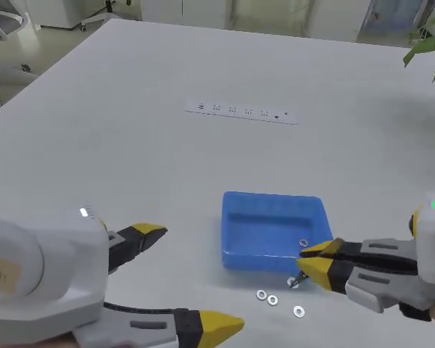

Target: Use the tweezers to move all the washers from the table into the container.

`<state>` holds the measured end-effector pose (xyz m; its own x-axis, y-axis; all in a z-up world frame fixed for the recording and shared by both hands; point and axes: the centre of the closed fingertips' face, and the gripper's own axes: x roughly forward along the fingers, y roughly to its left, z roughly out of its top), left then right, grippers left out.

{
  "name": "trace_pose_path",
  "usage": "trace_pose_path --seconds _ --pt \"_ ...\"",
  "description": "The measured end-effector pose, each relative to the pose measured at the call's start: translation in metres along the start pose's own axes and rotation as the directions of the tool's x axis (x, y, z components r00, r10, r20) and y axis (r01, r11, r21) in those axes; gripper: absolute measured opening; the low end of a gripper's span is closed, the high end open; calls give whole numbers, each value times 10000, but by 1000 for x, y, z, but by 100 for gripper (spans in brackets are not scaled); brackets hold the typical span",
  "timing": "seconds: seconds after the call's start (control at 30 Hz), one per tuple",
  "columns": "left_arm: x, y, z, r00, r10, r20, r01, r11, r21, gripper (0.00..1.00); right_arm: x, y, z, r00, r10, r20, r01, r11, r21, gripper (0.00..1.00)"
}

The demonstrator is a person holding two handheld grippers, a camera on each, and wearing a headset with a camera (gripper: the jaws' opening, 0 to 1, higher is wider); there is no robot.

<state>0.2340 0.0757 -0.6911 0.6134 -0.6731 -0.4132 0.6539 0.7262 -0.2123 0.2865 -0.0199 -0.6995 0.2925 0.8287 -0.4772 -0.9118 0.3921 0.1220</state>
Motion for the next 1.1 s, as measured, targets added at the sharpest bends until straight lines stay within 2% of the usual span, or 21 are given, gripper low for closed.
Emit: trace_pose_path --seconds 0.2,0.33,0.43,0.5,0.57,0.67,0.83,1.0,1.1 --pt "-1 1 -1 10000 32 -30 -32 10000 30 92 2 -28 16 9972 -474 580 432 9965 718 2" --pt "-3 3 -1 9999 105 -5 -105 9999 -1 92 10 -48 15 9947 -797 651 694 9866 1478 2" --pt "-4 4 -1 9999 162 4 -162 9999 5 92 16 -61 10 9939 -1004 464 900 9778 1891 2" --pt "-5 5 -2 9998 196 -12 -196 9998 5 92 23 -72 3 9924 -1230 53 1204 9782 1690 2" --pt "-6 6 -2 9997 237 -14 -237 9997 3 92 29 -78 0 9931 -1176 -1 1154 9748 1909 2" --pt "-8 7 -2 9995 307 14 -307 9995 -13 92 37 -86 -2 9932 -1167 -7 1140 9689 2198 2" --pt "-9 8 -3 9992 397 -5 -397 9992 -58 92 50 -92 -12 9928 -1130 -403 1192 9667 2263 2" --pt "-10 9 -3 9990 447 -15 -447 9990 -84 91 55 -92 -22 9908 -1099 -788 1247 9679 2181 2" --pt "-10 10 -3 9988 485 -6 -485 9988 -118 91 55 -93 -24 9900 -1137 -831 1293 9675 2173 2"
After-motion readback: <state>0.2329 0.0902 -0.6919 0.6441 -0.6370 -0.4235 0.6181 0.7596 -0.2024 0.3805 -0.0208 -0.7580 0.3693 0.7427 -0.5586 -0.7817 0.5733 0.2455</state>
